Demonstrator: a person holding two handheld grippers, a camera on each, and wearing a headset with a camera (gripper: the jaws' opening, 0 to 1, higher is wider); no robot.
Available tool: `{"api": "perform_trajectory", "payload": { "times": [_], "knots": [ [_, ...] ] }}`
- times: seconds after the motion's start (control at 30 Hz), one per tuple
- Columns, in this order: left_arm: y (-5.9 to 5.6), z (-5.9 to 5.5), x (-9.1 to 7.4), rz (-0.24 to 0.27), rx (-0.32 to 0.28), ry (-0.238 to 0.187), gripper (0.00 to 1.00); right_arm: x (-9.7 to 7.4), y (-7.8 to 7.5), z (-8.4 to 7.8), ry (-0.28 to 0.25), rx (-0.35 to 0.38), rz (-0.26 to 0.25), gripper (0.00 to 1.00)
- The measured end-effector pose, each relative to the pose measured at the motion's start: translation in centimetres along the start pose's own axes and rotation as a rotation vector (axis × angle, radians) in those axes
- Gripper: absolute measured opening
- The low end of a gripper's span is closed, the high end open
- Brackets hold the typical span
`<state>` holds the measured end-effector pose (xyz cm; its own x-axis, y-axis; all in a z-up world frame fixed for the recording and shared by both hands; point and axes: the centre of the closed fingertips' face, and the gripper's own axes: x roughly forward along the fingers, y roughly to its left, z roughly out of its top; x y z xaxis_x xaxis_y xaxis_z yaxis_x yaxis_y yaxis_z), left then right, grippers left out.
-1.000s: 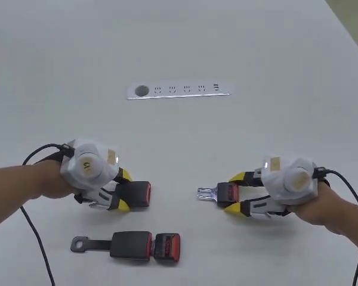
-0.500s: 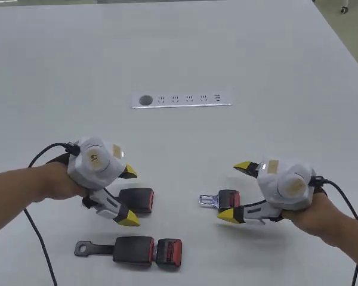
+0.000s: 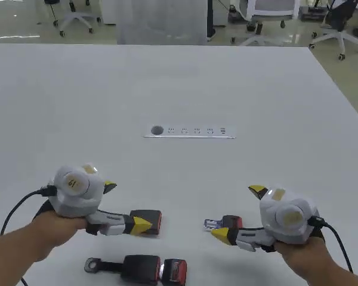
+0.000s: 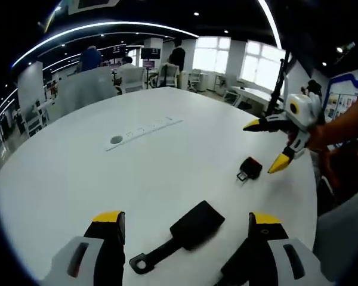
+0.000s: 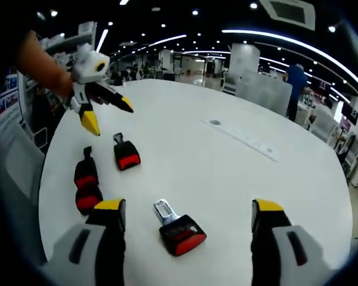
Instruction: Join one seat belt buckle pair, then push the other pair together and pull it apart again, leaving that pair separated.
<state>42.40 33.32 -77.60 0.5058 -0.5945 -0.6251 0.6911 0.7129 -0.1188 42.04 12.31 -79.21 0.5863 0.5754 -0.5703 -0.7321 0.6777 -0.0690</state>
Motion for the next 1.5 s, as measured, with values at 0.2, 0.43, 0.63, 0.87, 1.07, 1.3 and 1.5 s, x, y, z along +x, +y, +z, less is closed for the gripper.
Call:
{"api": "perform_trajectory", "payload": {
  "times": [0.2, 0.43, 0.63, 0.87, 1.07, 1.3, 1.5],
  "knots": [
    [-0.5, 0.2, -3.7, 0.068, -0.046, -0.079, 0.90, -1.9, 1.0, 0.8, -0.037, 0.044, -0.047, 0.95],
    [-1.1, -0.3, -8.1, 0.130, -0.060, -0.138, 0.94, -4.3, 2.6, 1.1, -0.065, 0.105, -0.102, 0.97],
    [-1.7, -1.7, -11.7, 0.164, -0.078, -0.183, 0.98, -5.9, 5.3, 1.3, -0.078, 0.105, -0.125, 0.97],
    [-2.7, -5.0, -14.1, 0.176, -0.107, -0.171, 0.98, -7.3, 7.8, 0.7, -0.081, 0.097, -0.134, 0.99],
    [-3.0, -6.9, -15.9, 0.200, -0.132, -0.182, 1.00, -8.5, 9.0, 0.0, -0.075, 0.111, -0.157, 0.99],
    [-3.2, -7.4, -17.3, 0.211, -0.158, -0.205, 1.00, -9.6, 10.6, -0.1, -0.084, 0.120, -0.177, 0.99],
    [-3.7, -6.6, -17.9, 0.206, -0.144, -0.228, 1.00, -10.4, 11.7, 0.1, -0.099, 0.133, -0.199, 0.99]
  ]
}}
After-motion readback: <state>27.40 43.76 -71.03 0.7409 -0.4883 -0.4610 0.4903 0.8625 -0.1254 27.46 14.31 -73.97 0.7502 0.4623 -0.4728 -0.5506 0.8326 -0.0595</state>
